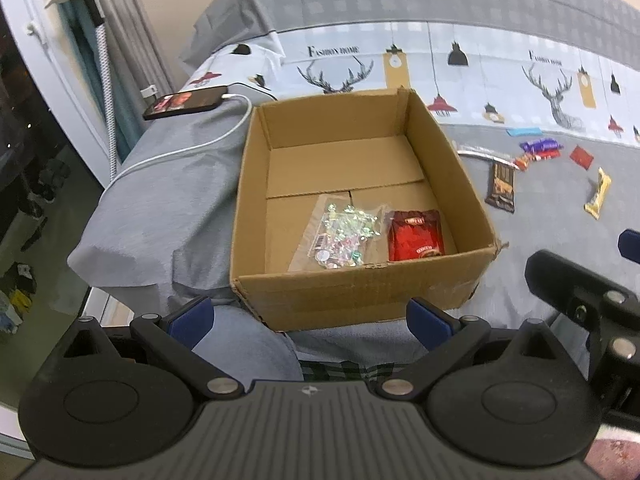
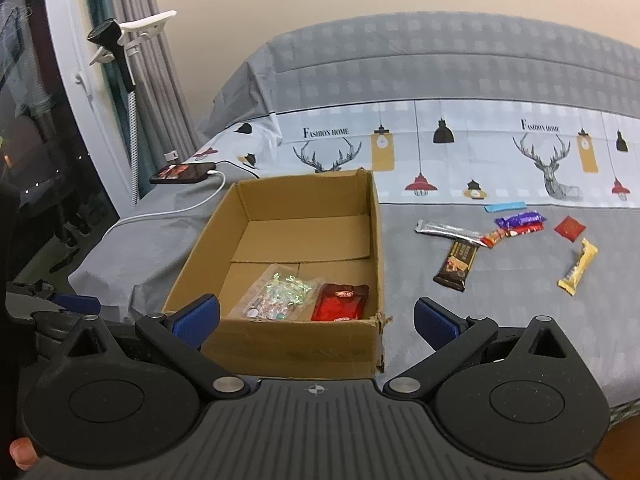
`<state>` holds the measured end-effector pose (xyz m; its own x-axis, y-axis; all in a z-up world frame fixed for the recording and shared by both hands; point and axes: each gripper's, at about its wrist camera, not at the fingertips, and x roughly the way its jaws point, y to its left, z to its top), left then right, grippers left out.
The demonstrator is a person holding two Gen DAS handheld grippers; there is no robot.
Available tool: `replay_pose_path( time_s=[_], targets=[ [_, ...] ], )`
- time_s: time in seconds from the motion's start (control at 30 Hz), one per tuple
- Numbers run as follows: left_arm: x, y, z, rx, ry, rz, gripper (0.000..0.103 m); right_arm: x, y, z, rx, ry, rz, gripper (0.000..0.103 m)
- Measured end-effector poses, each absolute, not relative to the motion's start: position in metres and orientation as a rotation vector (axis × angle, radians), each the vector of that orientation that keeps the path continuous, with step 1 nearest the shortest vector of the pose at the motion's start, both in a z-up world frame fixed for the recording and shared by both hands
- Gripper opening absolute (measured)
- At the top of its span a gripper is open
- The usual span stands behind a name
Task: Organize snacks
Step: 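Move both tools back toward the remaining snacks on the bed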
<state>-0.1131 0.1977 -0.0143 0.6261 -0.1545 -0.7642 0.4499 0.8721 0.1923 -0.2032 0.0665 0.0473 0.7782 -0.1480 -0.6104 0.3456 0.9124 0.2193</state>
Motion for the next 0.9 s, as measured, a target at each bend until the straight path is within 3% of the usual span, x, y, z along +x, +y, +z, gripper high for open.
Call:
replay_pose_path(
  time_s=[0.43, 0.9],
  targets=[
    [-0.088, 0.117, -0.024, 0.515, 0.843, -0.423, 0.102, -0.221, -0.016, 0.018, 0.494, 0.597, -0.472, 0.103],
    [-0.056, -0.079, -0.060, 0.630, 0.905, -0.664, 0.102, -0.256, -0.170, -0.031, 0.592, 0.571, -0.867, 0.103]
  ],
)
